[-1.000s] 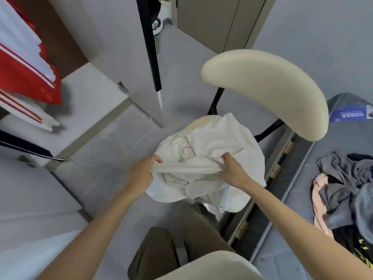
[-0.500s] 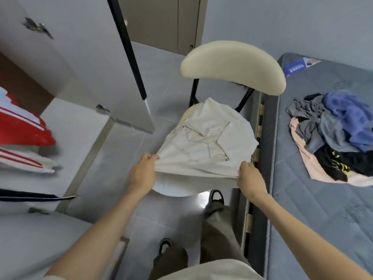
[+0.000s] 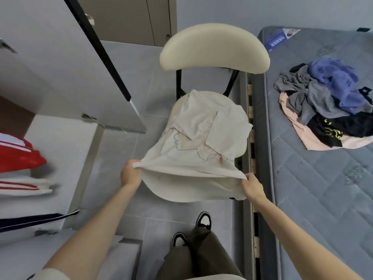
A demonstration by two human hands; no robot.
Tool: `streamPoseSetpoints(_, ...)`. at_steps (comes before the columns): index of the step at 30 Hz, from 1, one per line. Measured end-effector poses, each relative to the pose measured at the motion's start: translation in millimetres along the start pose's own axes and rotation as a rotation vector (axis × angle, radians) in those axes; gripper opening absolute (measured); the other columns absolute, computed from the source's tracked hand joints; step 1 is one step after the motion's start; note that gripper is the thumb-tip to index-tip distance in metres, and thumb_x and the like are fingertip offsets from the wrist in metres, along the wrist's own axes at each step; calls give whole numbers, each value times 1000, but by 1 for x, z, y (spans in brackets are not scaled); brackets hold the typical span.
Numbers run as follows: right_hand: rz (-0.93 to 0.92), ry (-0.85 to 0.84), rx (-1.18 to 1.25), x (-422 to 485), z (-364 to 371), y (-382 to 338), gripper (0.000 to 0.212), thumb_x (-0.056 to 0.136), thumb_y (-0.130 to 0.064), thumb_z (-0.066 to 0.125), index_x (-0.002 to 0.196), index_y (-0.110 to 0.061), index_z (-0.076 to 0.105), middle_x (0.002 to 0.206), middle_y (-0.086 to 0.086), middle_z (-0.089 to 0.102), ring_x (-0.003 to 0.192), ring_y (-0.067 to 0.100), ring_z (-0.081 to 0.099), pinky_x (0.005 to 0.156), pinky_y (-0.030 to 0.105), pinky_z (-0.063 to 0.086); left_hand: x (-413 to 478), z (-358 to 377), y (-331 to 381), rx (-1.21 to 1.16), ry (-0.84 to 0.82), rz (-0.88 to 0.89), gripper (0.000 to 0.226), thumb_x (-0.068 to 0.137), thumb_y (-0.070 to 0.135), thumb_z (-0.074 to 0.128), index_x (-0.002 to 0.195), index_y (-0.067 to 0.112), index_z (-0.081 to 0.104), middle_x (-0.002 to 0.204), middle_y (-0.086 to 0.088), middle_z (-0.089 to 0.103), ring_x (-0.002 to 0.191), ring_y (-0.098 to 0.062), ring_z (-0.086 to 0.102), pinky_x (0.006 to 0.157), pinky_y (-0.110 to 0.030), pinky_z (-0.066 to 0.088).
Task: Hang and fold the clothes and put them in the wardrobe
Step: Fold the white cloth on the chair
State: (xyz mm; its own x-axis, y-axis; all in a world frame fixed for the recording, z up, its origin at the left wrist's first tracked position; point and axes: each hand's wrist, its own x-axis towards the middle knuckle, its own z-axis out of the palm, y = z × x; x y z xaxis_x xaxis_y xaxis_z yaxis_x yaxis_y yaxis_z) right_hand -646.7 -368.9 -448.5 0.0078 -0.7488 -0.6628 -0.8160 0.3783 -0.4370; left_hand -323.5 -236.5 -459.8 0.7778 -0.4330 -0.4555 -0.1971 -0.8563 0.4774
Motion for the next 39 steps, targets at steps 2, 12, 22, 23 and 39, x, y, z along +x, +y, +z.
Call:
streamPoseSetpoints(2,29,-2,94,0,8,2,18,99,-29,40,108,-14,42,101,4,53,90,24,52,83,43,50,4,3,4,-359,-3,-182,26,90,-3,42,105,0,63,106,-21,64,97,-36,60,76,-38,52)
streamPoseSetpoints(12,362,228,673,-24,47,11,37,98,-18,44,133,-13,31,126,16,45,99,30,53,81,43,52,26,-11,-16,-286,-314,-82,32,82,16,75,106,19,53,105,-5,59,85,-21,58,64,-27,46)
streamPoseSetpoints(22,468,457,766,-53,57,63,24,92,-8,49,114,-9,58,119,16,60,95,28,54,78,39,51,41,-37,-59,402,-46,239,33,92,4,46,120,6,63,121,-25,53,108,-44,53,88,-45,44)
streamPoseSetpoints(23,487,455,781,-56,57,67,22,91,-6,50,111,-10,57,116,16,59,90,27,54,71,37,50,43,-40,-61,372,-35,189,31,93,5,45,119,5,62,123,-26,49,108,-44,51,88,-44,43)
streamPoseSetpoints(39,356,566,518,-85,85,83,22,89,7,49,87,-11,62,105,17,61,93,30,59,83,42,53,36,-22,-77,-461,-210,-124,27,92,-9,42,103,6,61,131,-22,55,113,-35,56,98,-42,47)
